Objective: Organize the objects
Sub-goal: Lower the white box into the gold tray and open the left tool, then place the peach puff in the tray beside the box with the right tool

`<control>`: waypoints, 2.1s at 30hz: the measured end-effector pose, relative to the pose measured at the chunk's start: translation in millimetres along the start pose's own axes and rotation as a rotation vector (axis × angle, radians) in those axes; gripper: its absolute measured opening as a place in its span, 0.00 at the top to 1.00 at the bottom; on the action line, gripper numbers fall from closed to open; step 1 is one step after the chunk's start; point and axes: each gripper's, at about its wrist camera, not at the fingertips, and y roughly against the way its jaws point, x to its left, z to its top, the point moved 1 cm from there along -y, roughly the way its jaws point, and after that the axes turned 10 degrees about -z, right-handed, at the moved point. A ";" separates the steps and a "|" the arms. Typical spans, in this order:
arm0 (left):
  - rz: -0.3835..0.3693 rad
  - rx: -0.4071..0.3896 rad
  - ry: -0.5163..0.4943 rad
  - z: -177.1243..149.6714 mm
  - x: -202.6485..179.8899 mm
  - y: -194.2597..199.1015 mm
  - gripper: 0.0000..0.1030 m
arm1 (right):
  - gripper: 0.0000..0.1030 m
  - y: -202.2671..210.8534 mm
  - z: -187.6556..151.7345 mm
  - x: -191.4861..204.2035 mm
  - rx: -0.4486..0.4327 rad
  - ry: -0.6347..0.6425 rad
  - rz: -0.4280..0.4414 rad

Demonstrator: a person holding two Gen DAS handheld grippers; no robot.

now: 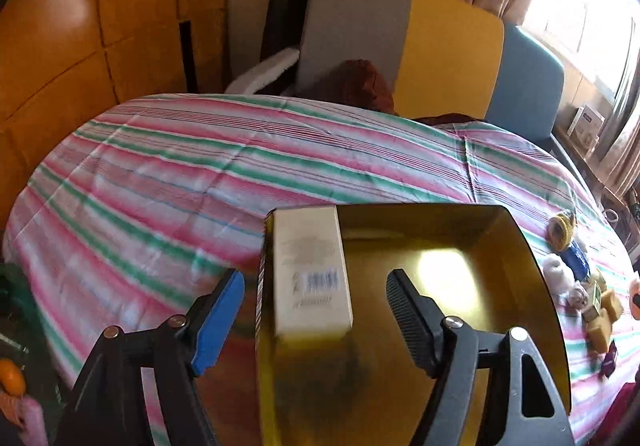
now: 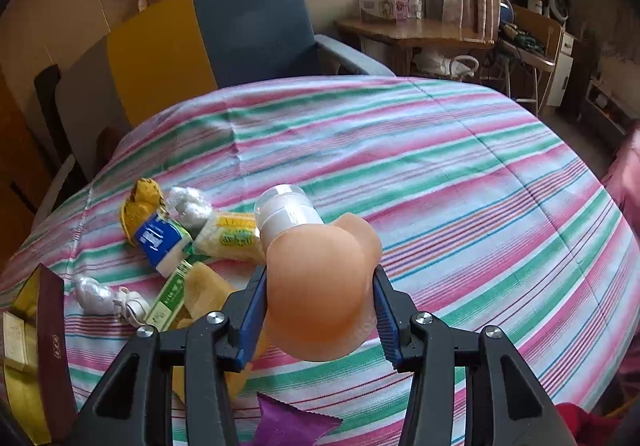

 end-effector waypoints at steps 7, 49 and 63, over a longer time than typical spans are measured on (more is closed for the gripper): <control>0.012 -0.020 0.022 -40.2 5.7 44.4 0.27 | 0.52 44.0 -8.1 67.0 -0.045 0.140 0.135; 0.031 -0.051 0.062 -83.9 12.5 90.7 0.27 | 0.19 149.8 -170.5 401.1 0.065 0.701 0.594; -0.056 -0.002 -0.082 -84.1 -53.0 79.4 0.27 | 0.16 140.1 -120.0 296.6 -0.028 0.571 0.499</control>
